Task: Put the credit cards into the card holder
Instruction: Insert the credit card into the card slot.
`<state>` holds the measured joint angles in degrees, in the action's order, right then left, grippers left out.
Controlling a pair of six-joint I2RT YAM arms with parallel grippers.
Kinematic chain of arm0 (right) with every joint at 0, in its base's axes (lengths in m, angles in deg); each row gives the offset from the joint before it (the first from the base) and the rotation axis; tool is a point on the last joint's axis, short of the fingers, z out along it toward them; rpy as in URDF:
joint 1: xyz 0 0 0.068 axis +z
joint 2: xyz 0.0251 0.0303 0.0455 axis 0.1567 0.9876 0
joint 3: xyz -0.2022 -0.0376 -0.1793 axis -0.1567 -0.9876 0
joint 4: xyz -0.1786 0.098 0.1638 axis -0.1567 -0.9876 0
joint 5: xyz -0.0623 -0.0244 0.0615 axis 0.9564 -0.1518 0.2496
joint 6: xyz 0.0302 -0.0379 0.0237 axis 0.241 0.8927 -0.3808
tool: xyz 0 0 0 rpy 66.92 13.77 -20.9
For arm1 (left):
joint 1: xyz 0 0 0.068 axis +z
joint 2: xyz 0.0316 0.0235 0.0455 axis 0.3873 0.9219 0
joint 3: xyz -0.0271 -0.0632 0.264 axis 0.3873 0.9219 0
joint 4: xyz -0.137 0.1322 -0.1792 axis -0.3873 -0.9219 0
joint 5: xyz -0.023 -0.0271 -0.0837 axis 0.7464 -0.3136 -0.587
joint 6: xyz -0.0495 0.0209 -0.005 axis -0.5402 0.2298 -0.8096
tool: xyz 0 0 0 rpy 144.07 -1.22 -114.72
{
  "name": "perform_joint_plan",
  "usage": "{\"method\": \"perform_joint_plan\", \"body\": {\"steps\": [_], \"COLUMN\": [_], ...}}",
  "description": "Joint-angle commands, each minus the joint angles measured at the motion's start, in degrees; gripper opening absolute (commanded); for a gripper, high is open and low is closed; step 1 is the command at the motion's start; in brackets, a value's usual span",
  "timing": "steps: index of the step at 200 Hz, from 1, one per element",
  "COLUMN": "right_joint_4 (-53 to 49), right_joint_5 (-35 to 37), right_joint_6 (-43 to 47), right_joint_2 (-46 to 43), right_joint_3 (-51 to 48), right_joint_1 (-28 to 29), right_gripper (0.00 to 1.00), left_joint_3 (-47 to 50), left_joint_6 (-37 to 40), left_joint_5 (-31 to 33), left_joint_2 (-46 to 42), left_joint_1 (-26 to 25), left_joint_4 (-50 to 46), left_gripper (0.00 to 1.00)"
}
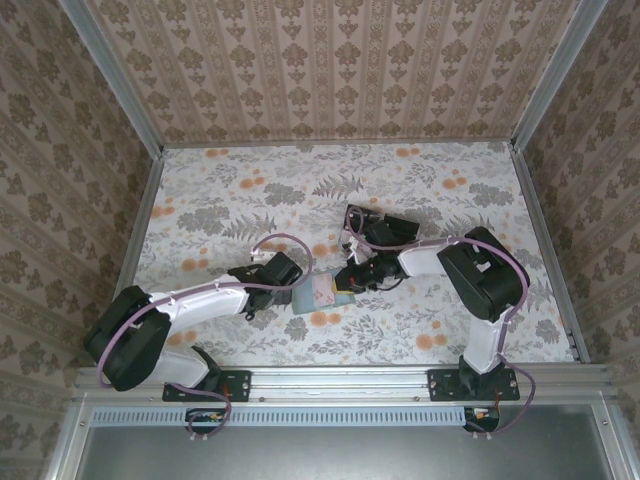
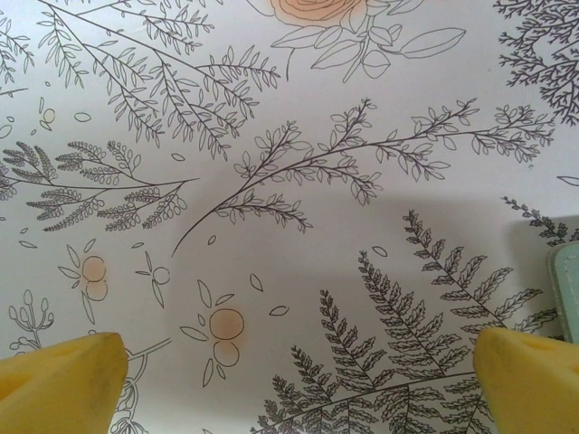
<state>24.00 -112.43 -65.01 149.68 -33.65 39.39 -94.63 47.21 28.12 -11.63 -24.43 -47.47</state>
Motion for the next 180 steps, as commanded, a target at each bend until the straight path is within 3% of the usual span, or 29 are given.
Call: {"method": "perform_joint_plan", "body": {"steps": [1,100,143,156,180], "right_joint_4": [-2.4,-7.0,-13.8,-15.3,-17.3], "right_joint_5": [-0.9,0.8,6.2,8.7,14.5], "right_joint_6": [0.7,1.2,3.1,3.2,3.1], "right_joint_2": [1.6,2.3,-5.2,-8.1,-12.0], "right_joint_3": [1.9,6.9,8.1,7.6,6.7], "right_joint_1": [0.1,3.8,4.3,4.3,5.1], "right_gripper": [0.0,0.0,0.45,0.5,0.5], "left_joint_3": [0.0,-0.4,-0.9,-1.1,-1.6], "left_joint_6": [0.3,0.5,-0.4,-0.5,-0.7], "left_joint_5": [-0.4,-0.8,-1.2,-1.4,-1.4], "left_joint_2": [-0.5,0.9,1.3,1.5,1.9], "left_joint_1": [-0.1,0.0,0.5,0.9,1.5], "left_joint_4": [0.3,1.2,1.7,1.6,0.6], "left_gripper": [1.0,1.0,1.0,1.0,1.0]}}
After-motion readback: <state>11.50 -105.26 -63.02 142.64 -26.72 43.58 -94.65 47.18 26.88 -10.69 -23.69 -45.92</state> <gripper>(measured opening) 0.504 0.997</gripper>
